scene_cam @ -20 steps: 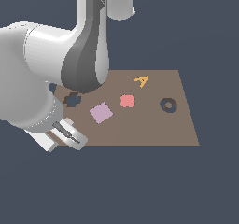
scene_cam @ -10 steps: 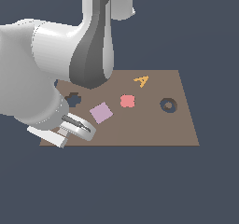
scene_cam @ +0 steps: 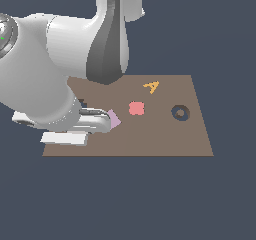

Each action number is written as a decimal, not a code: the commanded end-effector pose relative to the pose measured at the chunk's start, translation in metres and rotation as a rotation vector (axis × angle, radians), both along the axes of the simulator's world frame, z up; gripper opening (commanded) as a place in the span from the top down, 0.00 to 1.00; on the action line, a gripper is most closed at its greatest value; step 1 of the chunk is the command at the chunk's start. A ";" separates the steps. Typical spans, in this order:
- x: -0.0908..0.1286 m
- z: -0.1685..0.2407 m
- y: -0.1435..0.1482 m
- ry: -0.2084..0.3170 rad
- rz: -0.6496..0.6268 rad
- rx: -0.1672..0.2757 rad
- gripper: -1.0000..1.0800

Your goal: Insert a designated object into the corresponding slot on a board.

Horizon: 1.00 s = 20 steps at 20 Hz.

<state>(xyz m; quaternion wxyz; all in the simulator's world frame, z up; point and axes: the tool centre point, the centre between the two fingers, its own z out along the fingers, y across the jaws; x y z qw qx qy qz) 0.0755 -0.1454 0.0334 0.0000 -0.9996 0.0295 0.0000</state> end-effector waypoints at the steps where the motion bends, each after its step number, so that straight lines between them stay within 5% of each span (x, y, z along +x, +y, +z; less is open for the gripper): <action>1: -0.005 0.001 0.003 -0.001 0.106 0.000 1.00; 20: -0.053 0.004 0.007 -0.001 0.880 -0.002 1.00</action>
